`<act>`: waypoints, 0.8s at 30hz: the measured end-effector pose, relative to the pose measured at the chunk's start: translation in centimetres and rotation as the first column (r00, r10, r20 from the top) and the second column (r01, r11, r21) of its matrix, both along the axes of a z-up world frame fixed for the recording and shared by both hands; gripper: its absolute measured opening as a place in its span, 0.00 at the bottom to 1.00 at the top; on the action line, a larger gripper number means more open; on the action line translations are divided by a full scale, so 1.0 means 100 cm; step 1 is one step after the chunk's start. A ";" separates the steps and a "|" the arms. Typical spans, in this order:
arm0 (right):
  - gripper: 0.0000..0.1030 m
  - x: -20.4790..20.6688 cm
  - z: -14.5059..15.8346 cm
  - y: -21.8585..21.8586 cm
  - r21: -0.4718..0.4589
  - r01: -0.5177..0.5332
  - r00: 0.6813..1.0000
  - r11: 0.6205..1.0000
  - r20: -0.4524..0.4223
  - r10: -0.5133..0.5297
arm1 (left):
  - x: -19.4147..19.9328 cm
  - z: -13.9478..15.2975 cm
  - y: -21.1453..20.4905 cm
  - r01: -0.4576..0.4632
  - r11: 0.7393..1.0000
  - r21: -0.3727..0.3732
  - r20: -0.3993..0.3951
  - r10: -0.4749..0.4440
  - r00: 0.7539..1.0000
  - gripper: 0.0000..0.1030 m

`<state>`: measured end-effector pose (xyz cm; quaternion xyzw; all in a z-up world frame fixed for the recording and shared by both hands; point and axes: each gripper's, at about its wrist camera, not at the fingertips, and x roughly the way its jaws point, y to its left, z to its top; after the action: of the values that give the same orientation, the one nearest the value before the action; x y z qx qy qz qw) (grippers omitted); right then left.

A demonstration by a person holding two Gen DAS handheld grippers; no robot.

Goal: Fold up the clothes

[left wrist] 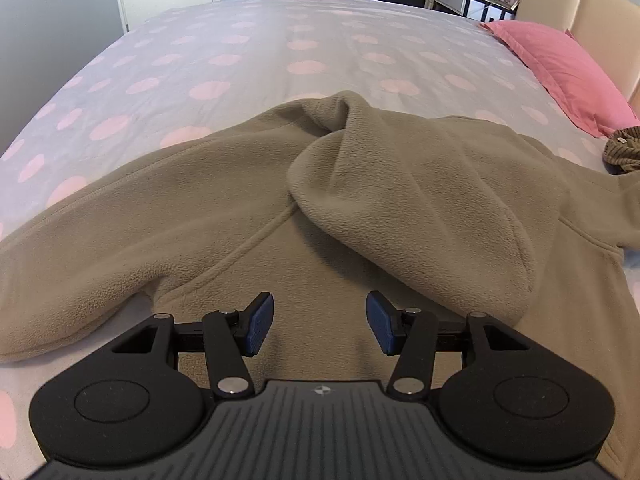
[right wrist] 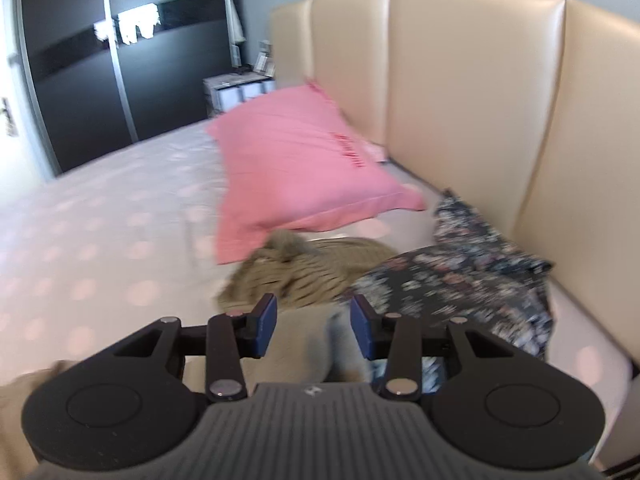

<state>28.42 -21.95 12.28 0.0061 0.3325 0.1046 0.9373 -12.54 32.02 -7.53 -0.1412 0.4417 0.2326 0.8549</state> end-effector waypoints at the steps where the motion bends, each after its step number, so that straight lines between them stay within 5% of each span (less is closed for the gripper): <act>1: 0.45 -0.003 -0.003 0.001 -0.002 -0.013 1.000 1.000 -0.015 0.013 | 0.000 0.000 -0.001 0.003 1.000 0.000 0.000 -0.003 1.000 0.48; 8: 0.56 0.000 -0.043 0.007 -0.014 -0.024 0.991 1.000 -0.131 0.022 | -0.001 0.002 -0.001 -0.005 1.000 -0.003 0.007 0.005 1.000 0.48; 10: 0.42 -0.005 -0.046 0.010 -0.007 -0.038 0.993 0.999 -0.111 0.037 | -0.001 0.002 0.000 -0.008 1.000 -0.005 0.011 0.008 1.000 0.48; 11: 0.17 -0.007 -0.041 0.013 -0.014 -0.048 0.995 0.999 -0.089 0.046 | -0.001 0.002 0.000 -0.009 1.000 -0.004 0.010 0.009 1.000 0.48; 12: 0.08 -0.009 -0.036 0.016 -0.021 -0.057 0.996 0.998 -0.067 0.055 | -0.001 0.002 0.000 -0.009 1.000 -0.003 0.009 0.009 1.000 0.48; 19: 0.06 -0.008 0.022 0.025 -0.158 0.099 0.979 0.982 0.192 -0.068 | 0.004 0.001 -0.001 0.001 1.000 -0.006 0.003 -0.001 1.000 0.48; 24: 0.05 0.025 0.000 0.021 -0.235 0.188 0.973 0.954 0.177 -0.148 | 0.005 0.000 -0.005 0.012 1.000 0.011 0.002 -0.012 1.000 0.48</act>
<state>30.87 -19.88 12.32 -0.0920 0.2661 -0.0182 0.9594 -12.05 31.52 -7.52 -0.1339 0.4405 0.2299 0.8574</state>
